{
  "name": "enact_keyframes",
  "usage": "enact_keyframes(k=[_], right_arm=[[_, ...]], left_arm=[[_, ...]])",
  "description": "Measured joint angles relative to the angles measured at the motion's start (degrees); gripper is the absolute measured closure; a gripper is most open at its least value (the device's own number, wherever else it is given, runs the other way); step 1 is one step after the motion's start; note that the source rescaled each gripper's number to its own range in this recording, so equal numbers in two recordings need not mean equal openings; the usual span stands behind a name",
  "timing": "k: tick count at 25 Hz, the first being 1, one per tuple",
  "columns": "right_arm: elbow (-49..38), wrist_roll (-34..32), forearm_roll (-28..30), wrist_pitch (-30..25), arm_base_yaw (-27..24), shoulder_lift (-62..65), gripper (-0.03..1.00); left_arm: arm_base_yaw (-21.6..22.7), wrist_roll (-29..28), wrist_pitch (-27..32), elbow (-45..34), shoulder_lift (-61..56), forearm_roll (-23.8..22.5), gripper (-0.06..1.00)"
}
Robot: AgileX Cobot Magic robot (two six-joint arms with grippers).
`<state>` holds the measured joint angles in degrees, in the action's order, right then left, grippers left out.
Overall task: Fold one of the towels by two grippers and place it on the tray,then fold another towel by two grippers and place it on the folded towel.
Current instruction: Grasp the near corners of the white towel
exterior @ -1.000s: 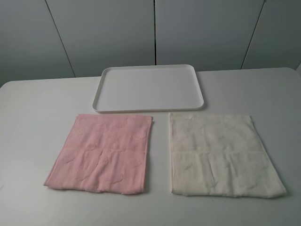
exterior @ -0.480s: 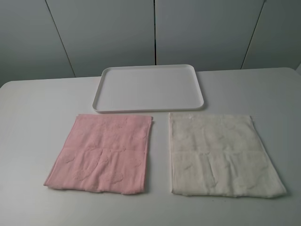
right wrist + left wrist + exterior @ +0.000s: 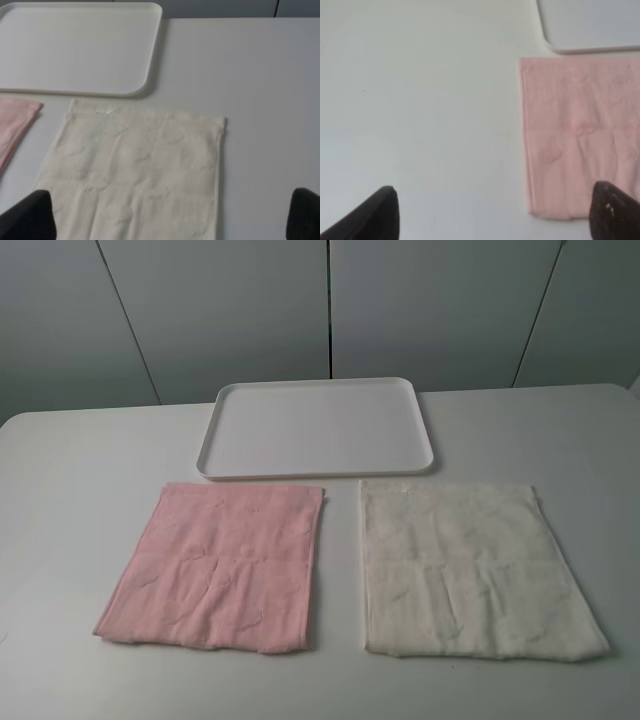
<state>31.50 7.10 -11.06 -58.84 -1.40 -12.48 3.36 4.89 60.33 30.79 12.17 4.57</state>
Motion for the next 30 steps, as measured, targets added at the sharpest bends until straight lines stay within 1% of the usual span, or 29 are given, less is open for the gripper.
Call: enact_keyframes(k=[3,5,8,10,12,14,17,19,23,26,30], right_arm=[[0.21,0.87,-1.81,5.33,0.00,-8.42,-0.03],[0.21,2.63,-5.28,8.57,0.00,-14.16,-0.03],[0.32,8.58,-11.35,13.54,-0.03,-23.12,-0.03],[1.11,12.50,-14.58,15.53,-0.03,-29.04,-0.03],[2.66,15.87,-16.53,16.11,-0.03,-34.04,-0.03],[4.87,18.52,-17.11,16.01,-0.03,-38.67,-0.03],[8.74,21.29,-18.35,15.79,-0.03,-45.34,-0.03],[12.15,22.47,-18.33,15.79,-0.03,-49.22,-0.03],[18.84,25.31,-18.33,14.87,-0.03,-56.70,-0.03],[22.84,28.28,-18.33,13.74,-0.03,-61.04,-0.03],[24.97,30.92,-18.09,12.74,-0.03,-64.89,-0.03]], left_arm=[[0.00,2.91,-4.00,2.76,7.78,0.40,-0.04],[0.00,5.83,-6.54,5.05,13.15,0.80,-0.04],[0.00,10.07,-8.96,8.54,22.71,2.62,-0.04],[0.00,13.12,-9.91,11.30,29.84,4.85,-0.04],[0.00,14.66,-10.87,13.98,36.39,6.70,-0.04],[0.00,16.32,-11.40,16.70,43.43,8.44,-0.04],[-0.12,20.06,-11.53,19.72,52.76,9.92,-0.04],[-1.30,21.23,-11.67,21.43,57.93,10.03,-0.04],[-7.73,23.53,-12.20,24.74,66.54,10.03,-0.04],[-14.77,25.76,-13.56,27.77,71.34,10.03,-0.04],[-24.40,28.61,-14.42,31.83,77.11,9.86,-0.04]])
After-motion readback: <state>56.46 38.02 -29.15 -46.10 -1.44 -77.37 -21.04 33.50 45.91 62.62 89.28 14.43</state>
